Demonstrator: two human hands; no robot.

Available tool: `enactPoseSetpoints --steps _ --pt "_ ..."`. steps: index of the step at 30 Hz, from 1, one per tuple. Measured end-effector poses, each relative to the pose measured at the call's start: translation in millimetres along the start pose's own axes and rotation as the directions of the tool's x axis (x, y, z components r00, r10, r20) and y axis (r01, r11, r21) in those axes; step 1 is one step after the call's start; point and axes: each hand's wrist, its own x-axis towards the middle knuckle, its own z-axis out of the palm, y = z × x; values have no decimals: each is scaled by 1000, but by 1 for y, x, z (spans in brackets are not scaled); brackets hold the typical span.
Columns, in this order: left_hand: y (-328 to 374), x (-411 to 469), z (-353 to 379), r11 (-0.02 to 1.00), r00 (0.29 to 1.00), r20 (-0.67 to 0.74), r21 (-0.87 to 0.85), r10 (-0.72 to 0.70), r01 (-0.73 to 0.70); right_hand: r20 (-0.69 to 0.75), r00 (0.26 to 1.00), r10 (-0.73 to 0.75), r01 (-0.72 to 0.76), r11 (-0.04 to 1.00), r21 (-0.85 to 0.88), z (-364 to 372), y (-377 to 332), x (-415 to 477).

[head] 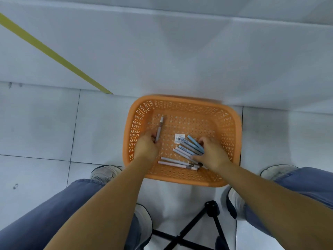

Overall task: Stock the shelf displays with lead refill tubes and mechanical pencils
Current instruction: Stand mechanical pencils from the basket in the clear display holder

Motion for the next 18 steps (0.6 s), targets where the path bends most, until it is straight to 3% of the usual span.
enactPoseSetpoints --steps 9,13,18 --pt "1 -17 -3 925 973 197 -335 -117 179 11 1000 -16 17 998 -66 11 -12 -8" --pt "10 -33 -3 820 953 286 -518 -103 244 12 997 77 -78 976 203 -7 -14 -11" --pt "46 -57 -22 816 937 348 -536 -19 215 55 995 86 -102 771 629 -59 -41 -25"
